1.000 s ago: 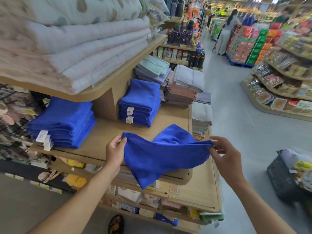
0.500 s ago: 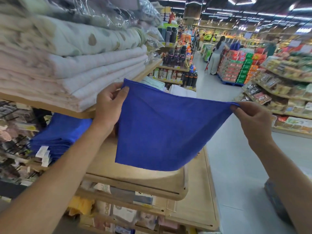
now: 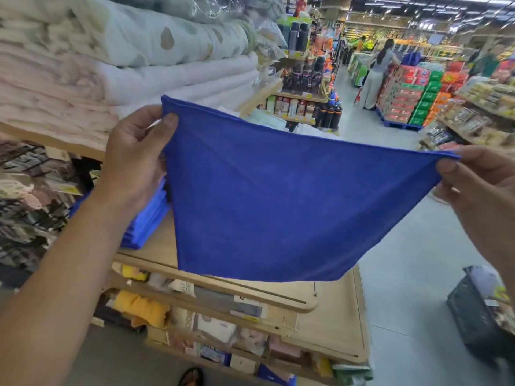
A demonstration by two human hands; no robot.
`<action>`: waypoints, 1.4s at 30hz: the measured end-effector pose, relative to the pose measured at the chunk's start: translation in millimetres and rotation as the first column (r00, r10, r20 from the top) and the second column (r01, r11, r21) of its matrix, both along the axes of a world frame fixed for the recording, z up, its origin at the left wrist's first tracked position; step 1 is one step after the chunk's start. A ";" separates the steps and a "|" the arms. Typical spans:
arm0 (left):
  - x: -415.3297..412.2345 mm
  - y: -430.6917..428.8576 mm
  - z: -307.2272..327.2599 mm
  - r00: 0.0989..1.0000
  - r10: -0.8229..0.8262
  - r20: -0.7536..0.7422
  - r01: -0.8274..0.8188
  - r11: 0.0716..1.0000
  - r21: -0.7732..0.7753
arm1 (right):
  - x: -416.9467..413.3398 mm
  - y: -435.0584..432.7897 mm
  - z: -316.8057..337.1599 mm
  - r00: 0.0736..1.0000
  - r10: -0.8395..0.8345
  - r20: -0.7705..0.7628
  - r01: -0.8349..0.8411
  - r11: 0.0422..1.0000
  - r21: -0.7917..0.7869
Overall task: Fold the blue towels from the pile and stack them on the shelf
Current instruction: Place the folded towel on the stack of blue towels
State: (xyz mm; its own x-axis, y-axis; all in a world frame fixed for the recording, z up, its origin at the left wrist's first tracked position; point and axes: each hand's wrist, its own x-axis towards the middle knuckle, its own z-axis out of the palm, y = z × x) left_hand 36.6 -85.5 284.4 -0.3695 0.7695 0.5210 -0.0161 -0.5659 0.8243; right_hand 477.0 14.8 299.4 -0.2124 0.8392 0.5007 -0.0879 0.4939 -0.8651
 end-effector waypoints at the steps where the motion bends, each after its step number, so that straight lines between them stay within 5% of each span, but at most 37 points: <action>1: -6.5 -7.5 -11.4 1.000 -0.029 0.007 0.029 0.999 -0.024 | 2.7 -2.5 -12.4 1.000 0.024 0.018 -0.023 0.999 -0.030; 7: -46.5 -50.7 -107.7 0.996 -0.062 0.070 0.080 0.954 -0.288 | -9.0 -26.3 -99.3 0.982 0.117 0.146 -0.083 0.972 -0.221; 17: -64.1 -0.8 -175.7 0.983 0.163 -0.085 -0.181 0.778 -0.601 | -66.5 12.9 -169.9 0.954 0.117 0.276 0.051 0.843 -0.535; 21: -66.5 54.5 -173.2 0.959 0.181 -0.219 -0.279 0.741 -0.611 | -84.6 62.6 -171.6 0.945 0.040 0.325 0.148 0.834 -0.531; 31: -87.1 167.4 -149.0 0.979 0.148 -0.142 -0.205 0.732 -0.650 | -126.9 166.0 -134.9 0.942 -0.133 0.308 0.276 0.830 -0.484; 42: -79.8 160.2 -177.9 0.961 0.186 -0.204 -0.276 0.689 -0.671 | -126.5 159.7 -181.3 0.900 -0.165 0.404 0.360 0.802 -0.476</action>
State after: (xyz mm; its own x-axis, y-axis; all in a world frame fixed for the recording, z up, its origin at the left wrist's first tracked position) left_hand -43.3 74.8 106.5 -0.5594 0.8260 -0.0690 0.1535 0.1851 0.9706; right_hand 350.5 174.5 118.2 -0.0117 0.9955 -0.0943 0.3109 -0.0860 -0.9465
